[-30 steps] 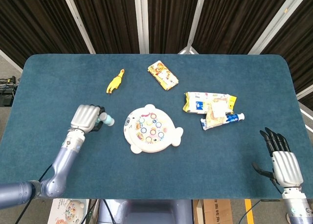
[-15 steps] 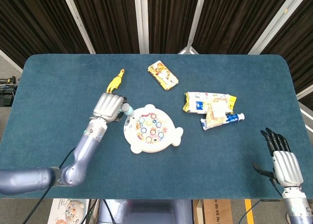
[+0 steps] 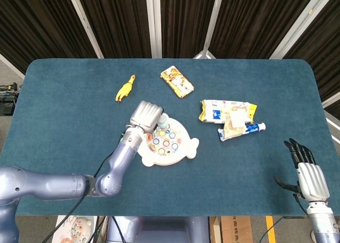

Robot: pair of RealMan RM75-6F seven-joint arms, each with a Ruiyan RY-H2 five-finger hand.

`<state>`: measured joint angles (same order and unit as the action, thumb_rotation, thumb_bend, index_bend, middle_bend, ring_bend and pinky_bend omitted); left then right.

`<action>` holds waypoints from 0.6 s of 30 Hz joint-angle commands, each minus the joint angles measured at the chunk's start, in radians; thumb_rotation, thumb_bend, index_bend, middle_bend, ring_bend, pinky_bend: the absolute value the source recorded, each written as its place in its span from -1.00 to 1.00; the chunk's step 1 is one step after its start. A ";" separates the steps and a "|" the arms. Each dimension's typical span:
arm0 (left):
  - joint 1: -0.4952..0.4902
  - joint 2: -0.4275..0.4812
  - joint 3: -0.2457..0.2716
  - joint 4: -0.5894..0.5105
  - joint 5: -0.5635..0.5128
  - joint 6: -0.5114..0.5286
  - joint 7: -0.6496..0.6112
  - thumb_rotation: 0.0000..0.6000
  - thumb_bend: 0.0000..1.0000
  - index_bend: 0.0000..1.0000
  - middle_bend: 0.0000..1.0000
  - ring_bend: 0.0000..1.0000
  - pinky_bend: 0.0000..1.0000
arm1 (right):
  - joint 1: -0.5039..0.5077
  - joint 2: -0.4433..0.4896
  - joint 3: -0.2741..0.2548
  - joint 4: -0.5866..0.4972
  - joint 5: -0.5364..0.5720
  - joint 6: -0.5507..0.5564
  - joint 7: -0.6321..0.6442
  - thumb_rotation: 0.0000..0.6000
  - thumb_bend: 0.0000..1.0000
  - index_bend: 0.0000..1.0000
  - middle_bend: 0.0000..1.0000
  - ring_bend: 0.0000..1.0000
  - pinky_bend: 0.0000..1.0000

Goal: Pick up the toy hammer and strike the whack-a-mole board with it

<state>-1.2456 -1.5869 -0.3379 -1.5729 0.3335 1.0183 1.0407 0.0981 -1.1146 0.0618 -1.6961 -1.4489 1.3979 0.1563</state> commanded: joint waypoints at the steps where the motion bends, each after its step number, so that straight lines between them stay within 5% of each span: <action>1: -0.022 -0.021 0.015 0.018 -0.021 -0.008 0.013 1.00 0.48 0.30 0.14 -0.13 0.10 | 0.000 0.001 0.000 -0.001 0.000 -0.001 0.002 1.00 -0.53 -1.00 -1.00 -1.00 -1.00; 18: -0.086 -0.071 0.025 0.077 -0.048 -0.029 -0.008 1.00 0.48 0.31 0.14 -0.12 0.11 | 0.000 0.005 0.002 -0.006 0.010 -0.009 0.011 1.00 -0.54 -1.00 -1.00 -1.00 -1.00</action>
<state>-1.3313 -1.6576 -0.3135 -1.4967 0.2863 0.9893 1.0325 0.0982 -1.1092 0.0640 -1.7024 -1.4389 1.3890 0.1672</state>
